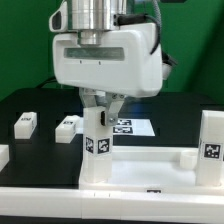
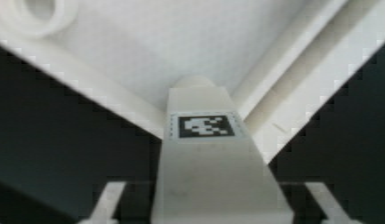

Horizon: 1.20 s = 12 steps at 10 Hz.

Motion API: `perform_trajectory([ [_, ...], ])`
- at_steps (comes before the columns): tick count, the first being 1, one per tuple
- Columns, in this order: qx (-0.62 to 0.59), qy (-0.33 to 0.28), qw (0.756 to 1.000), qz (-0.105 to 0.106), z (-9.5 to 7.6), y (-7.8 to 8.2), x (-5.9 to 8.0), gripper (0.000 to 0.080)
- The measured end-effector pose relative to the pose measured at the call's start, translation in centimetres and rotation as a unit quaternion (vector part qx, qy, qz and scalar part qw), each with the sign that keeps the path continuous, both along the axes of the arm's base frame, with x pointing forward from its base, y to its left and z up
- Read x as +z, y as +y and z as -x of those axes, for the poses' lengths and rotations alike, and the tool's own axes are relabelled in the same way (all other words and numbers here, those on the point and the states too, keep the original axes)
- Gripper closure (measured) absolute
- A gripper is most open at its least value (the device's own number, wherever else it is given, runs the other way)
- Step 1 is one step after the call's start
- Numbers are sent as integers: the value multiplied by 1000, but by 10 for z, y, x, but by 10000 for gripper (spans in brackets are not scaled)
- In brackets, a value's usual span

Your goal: Assemble desk

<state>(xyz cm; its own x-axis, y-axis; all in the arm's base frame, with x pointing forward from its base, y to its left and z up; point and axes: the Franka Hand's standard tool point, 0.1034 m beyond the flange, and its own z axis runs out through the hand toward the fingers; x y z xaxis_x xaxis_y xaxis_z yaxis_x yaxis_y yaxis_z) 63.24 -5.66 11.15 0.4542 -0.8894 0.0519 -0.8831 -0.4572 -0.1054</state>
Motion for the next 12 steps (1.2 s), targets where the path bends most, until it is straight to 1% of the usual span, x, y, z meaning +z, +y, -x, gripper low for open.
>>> perform_trajectory([
  [3, -138, -1, 990, -17, -1, 3, 0, 509],
  [4, -146, -1, 989, -19, -1, 3, 0, 509],
  [6, -197, -2, 980, -31, -1, 4, 0, 509],
  [7, -220, -1, 975, -37, -1, 5, 0, 448],
  [8, -203, -2, 979, -35, -1, 6, 0, 313],
  [9, -186, -2, 982, -33, -1, 6, 0, 313],
  [10, -163, -2, 986, -30, -1, 5, 0, 181],
  [11, -108, -3, 994, -23, -1, 5, 0, 158],
  [12, -56, -3, 998, -16, -1, 5, -1, 158],
])
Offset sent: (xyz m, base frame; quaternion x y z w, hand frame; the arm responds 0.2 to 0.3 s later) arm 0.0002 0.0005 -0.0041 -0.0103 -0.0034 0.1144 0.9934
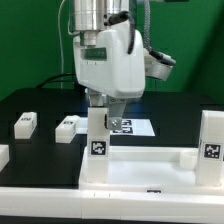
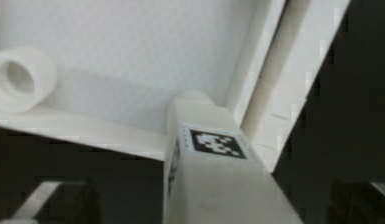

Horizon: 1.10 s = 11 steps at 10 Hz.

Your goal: Assemble desk

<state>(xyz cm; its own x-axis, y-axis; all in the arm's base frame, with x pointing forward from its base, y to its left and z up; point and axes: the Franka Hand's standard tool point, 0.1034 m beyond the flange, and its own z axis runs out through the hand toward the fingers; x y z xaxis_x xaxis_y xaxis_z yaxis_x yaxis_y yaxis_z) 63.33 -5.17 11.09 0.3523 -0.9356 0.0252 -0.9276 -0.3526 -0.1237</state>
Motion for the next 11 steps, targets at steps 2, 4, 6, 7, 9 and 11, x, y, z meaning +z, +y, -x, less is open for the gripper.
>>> perform_trajectory([
  [2, 94, -2, 996, 12, 0, 2, -2, 151],
  [4, 173, -3, 985, 22, 0, 3, -1, 150],
  [6, 253, -5, 967, 31, 0, 4, -2, 150],
  [7, 292, -5, 956, 36, -1, 4, -1, 150],
  [9, 393, -7, 918, 53, -4, 2, 1, 150],
  [11, 484, -1, 872, 68, -6, 0, 2, 150],
])
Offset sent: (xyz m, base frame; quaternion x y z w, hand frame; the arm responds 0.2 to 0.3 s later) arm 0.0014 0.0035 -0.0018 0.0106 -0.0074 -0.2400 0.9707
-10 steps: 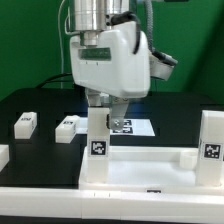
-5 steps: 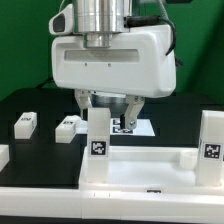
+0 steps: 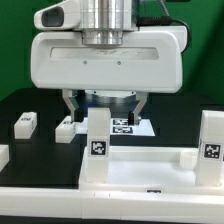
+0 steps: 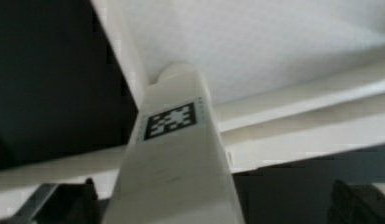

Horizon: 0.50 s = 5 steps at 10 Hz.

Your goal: Assemble desk

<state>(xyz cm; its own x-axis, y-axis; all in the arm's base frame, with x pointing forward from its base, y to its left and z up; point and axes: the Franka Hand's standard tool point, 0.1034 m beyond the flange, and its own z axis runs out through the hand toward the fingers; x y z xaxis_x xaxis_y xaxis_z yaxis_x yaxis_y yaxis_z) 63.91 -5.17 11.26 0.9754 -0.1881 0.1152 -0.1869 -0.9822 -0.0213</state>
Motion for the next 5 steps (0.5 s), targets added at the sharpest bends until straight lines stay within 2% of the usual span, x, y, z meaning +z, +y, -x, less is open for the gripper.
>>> perform_trajectory([
  [5, 176, 6, 984, 34, 1, -7, 0, 150],
])
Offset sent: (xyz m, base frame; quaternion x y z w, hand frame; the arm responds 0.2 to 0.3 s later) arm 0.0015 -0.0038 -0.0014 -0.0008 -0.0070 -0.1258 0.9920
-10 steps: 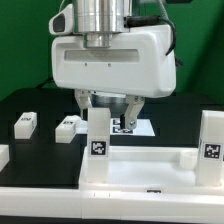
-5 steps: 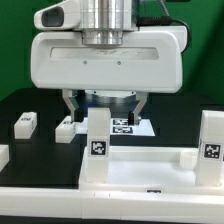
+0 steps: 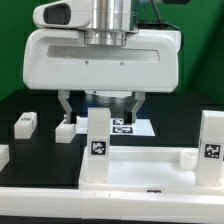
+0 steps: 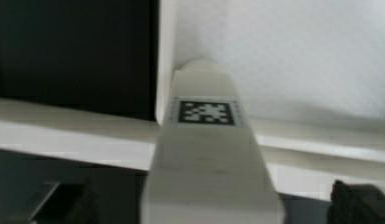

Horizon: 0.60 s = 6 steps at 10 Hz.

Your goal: Assemble desk

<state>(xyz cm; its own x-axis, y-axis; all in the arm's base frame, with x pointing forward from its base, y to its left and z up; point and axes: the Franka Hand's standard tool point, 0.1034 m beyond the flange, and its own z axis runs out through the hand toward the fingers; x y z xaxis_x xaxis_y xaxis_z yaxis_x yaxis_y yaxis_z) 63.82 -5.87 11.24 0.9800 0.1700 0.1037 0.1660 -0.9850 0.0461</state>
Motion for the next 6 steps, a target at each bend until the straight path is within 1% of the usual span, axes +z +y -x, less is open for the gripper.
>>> perform_trajectory([
  [2, -1, 0, 1000, 0, 0, 0, 0, 162],
  [3, -1, 0, 1000, 0, 0, 0, 0, 363],
  [4, -8, 0, 1000, -1, 0, 0, 0, 513],
  [6, -15, -1, 1000, -2, 0, 0, 0, 511],
])
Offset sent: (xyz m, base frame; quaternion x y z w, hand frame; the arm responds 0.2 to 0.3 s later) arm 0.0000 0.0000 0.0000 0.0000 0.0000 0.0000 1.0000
